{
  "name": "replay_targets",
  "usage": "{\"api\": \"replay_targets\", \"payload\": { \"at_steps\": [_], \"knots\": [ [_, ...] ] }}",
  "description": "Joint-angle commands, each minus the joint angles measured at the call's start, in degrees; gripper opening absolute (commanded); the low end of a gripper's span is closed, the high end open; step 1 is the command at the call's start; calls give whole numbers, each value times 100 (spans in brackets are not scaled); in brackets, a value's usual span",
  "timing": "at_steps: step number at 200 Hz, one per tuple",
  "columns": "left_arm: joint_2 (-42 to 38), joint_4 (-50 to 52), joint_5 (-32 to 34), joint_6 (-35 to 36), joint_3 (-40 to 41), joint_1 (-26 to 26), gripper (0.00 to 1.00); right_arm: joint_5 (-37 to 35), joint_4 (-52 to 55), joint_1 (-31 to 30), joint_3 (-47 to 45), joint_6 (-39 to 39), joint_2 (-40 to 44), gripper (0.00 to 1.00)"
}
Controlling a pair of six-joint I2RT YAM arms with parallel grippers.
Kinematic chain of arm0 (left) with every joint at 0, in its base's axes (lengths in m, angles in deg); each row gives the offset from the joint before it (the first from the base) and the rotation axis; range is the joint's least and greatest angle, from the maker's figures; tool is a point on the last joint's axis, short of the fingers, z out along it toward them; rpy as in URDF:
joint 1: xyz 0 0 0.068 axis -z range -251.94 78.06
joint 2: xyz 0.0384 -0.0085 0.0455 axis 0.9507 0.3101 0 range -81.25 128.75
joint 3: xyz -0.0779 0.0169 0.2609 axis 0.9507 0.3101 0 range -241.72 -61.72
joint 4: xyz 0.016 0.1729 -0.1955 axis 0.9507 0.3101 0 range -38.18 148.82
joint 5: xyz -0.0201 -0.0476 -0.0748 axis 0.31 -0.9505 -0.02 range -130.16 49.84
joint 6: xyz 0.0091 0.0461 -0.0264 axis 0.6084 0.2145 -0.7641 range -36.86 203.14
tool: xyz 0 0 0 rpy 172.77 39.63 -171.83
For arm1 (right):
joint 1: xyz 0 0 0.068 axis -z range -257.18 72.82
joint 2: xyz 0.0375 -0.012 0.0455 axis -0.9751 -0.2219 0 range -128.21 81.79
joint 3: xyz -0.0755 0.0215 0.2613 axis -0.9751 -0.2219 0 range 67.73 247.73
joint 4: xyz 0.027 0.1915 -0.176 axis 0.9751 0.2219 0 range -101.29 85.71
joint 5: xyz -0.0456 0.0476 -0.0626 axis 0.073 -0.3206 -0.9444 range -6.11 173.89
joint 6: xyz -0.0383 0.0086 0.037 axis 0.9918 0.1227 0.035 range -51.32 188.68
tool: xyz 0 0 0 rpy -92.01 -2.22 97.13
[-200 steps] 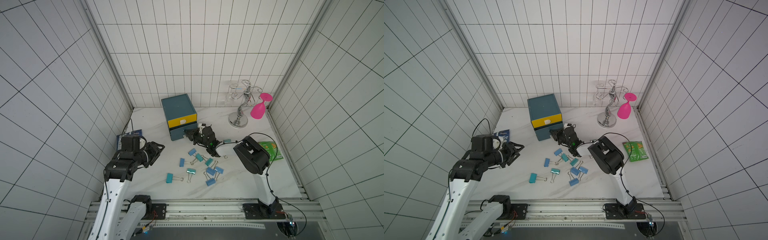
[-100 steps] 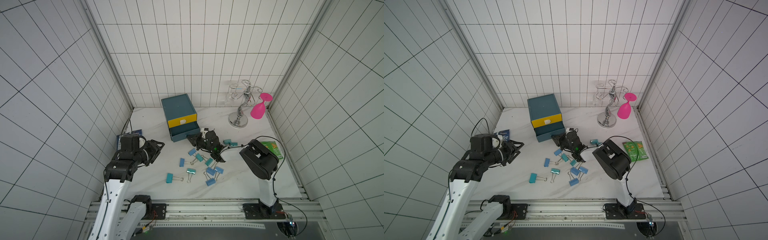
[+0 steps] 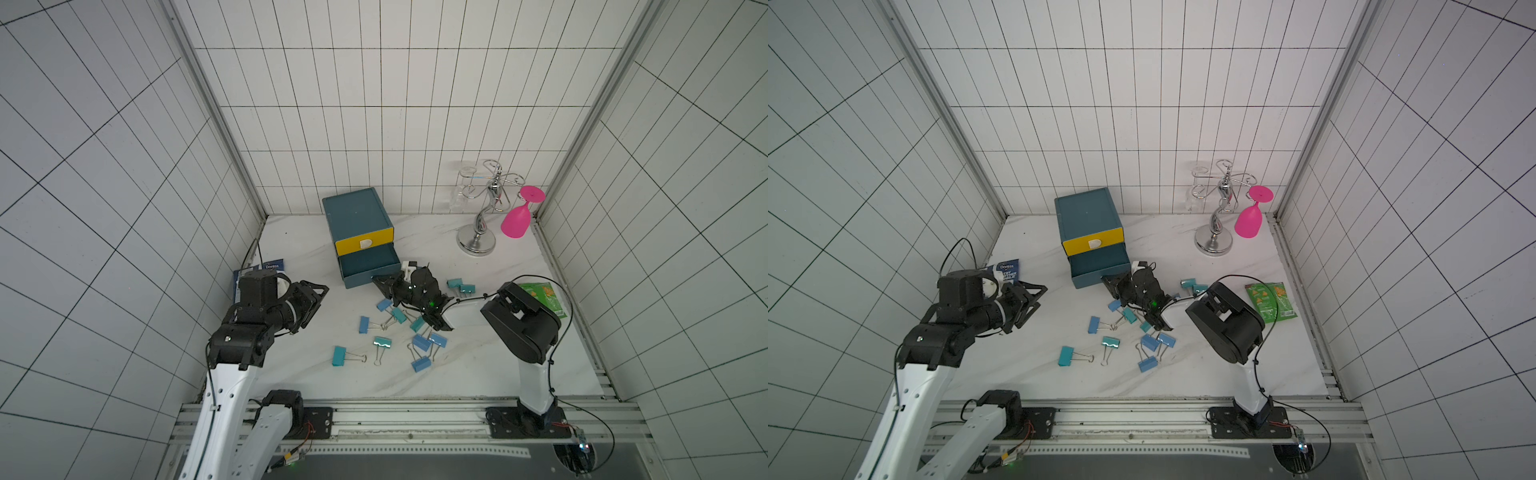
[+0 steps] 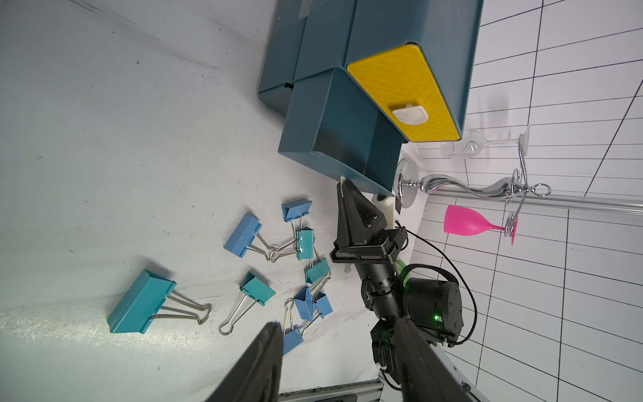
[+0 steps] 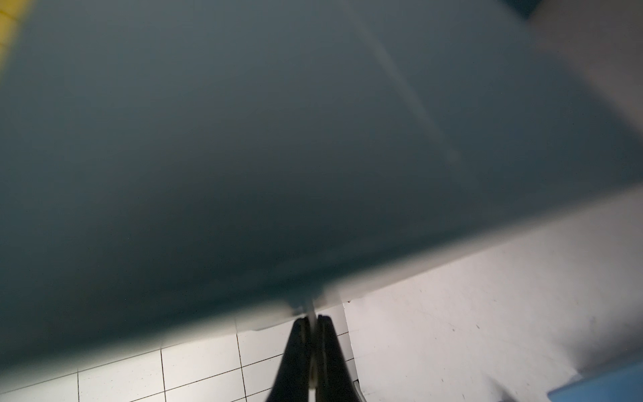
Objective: Put the binder clips in the drawer according to color
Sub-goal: Open the drawer in the storage box.
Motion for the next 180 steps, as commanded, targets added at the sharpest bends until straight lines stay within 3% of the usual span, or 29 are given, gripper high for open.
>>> {"api": "replay_targets", "payload": {
  "at_steps": [1, 151, 180],
  "knots": [
    [-55, -119, 18, 15, 77, -20, 55, 77, 24, -155, -163, -26, 182, 0],
    [-90, -262, -78, -45, 211, -20, 55, -59, 293, -160, -444, 42, 426, 0],
    [-99, -271, -85, -49, 220, -20, 56, -85, 456, -145, -525, 110, 539, 18]
  ]
}}
